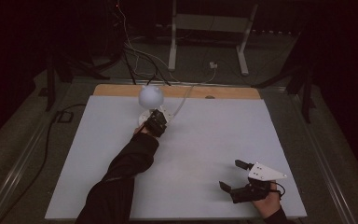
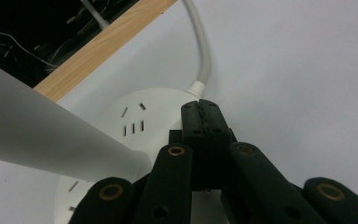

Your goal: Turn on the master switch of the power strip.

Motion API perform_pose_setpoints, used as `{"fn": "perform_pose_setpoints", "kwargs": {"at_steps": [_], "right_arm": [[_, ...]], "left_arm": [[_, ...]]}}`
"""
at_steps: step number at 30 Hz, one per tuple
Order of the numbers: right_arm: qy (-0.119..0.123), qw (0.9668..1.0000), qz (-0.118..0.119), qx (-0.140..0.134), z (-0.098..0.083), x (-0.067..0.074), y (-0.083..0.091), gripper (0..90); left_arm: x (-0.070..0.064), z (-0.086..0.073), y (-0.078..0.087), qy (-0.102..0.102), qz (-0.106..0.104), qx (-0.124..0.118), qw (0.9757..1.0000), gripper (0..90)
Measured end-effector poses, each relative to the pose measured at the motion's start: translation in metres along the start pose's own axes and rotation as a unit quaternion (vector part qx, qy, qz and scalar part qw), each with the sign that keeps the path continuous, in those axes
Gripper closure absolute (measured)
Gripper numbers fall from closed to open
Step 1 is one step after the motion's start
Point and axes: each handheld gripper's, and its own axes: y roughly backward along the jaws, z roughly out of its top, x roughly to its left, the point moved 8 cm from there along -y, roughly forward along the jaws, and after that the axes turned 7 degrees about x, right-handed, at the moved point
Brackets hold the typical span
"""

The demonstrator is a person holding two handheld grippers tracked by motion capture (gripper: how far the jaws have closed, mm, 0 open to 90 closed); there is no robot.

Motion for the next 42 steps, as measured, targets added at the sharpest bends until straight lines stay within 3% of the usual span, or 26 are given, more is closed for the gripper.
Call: {"fn": "perform_pose_setpoints", "kwargs": {"at_steps": [5,7,13,17,26,30,34,42], "right_arm": [[0.0,1.0,0.0,-0.001,0.0,0.0,0.001,0.0],[-0.001,1.0,0.0,-0.001,0.0,0.0,0.001,0.0],[0.0,1.0,-0.001,0.0,0.0,0.0,0.0,0.0],[-0.002,1.0,0.001,-0.001,0.0,-0.001,0.0,0.0],[-0.003,1.0,0.001,-0.001,0.0,-0.002,0.0,0.0],[-0.003,1.0,0.002,-0.003,0.001,-0.002,0.0,0.0],[-0.002,1.0,0.002,-0.004,0.001,-0.001,0.001,0.0],[-0.001,1.0,0.002,-0.005,0.001,-0.001,0.0,0.0]], "left_arm": [[0.001,0.001,-0.001,-0.002,-0.013,0.005,0.9999,90.0],[0.0,0.002,0.0,-0.011,-0.004,0.009,0.9999,90.0],[0.003,0.002,0.001,0.005,-0.018,-0.002,0.9998,90.0],[0.002,0.004,0.005,-0.01,-0.009,-0.009,0.9999,90.0],[0.011,0.016,0.024,0.019,-0.017,-0.047,0.9986,90.0],[0.009,0.016,0.028,0.006,-0.017,-0.044,0.9989,90.0],[0.006,0.013,0.028,0.007,-0.023,-0.041,0.9989,90.0],[0.005,0.015,0.036,0.031,-0.049,-0.042,0.9974,90.0]]}}
